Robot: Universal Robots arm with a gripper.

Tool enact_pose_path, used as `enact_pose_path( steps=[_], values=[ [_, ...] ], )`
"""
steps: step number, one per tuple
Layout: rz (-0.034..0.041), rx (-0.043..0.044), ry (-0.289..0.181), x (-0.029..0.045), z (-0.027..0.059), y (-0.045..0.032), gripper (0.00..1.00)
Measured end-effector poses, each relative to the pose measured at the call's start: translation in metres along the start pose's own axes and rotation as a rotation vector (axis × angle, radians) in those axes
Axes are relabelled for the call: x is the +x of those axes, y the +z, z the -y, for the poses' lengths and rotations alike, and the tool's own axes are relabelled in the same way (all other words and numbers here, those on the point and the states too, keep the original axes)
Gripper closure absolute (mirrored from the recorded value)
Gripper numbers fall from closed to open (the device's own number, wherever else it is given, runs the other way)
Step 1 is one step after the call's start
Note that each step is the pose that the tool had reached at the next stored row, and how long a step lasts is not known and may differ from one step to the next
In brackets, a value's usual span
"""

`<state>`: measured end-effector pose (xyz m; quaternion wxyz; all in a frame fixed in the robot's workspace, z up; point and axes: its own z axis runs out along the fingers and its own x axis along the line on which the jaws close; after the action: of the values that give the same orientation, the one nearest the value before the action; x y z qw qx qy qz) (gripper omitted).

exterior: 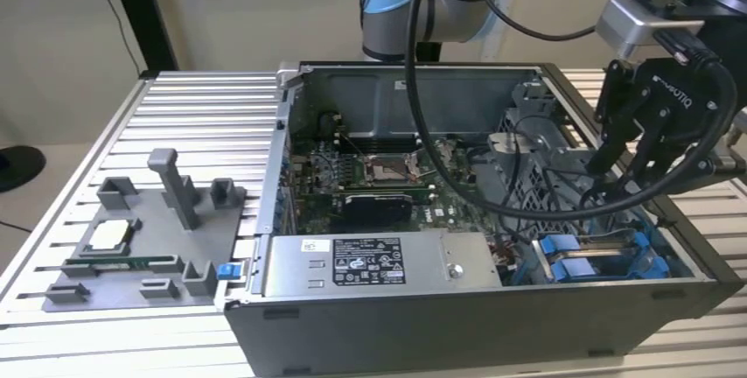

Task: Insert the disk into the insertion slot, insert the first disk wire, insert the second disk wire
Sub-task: 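Insert the first disk wire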

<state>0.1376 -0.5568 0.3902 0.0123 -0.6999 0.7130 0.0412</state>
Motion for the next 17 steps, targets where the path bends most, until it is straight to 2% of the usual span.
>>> enact_pose_path(
  steps=[2, 7, 12, 17],
  values=[
    [0.0094, -0.0001, 0.0, 0.0004, 0.0, -0.0006, 0.0],
    [0.0415, -0.0008, -0.001, 0.0036, 0.0001, -0.0019, 0.0],
    [0.0813, -0.0016, -0.003, 0.006, 0.0, -0.0043, 0.0],
    [0.0832, -0.0016, -0.003, 0.0061, 0.0, -0.0043, 0.0]
  ],
)
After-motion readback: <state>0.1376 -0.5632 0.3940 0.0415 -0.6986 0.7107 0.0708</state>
